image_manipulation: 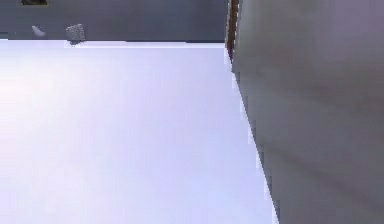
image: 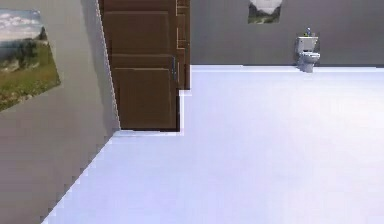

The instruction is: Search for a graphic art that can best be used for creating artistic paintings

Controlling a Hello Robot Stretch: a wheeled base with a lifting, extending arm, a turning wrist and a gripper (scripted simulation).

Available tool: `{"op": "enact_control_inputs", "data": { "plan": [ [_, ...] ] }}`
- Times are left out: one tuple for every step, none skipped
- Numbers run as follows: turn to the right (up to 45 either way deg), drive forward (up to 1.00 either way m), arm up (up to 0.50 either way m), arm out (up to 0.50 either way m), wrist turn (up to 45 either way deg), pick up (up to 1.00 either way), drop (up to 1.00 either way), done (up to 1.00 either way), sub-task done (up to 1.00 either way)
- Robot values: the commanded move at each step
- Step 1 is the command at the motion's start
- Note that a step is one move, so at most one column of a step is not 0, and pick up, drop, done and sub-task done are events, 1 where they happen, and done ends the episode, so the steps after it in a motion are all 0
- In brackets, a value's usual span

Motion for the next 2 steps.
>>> {"op": "enact_control_inputs", "data": {
  "plan": [
    [3.0, 0.0, 0.0, 0.0, 0.0, 0.0, 0.0, 0.0, 0.0],
    [0.0, 0.3, 0.0, 0.0, 0.0, 0.0, 0.0, 0.0, 0.0]
  ]
}}
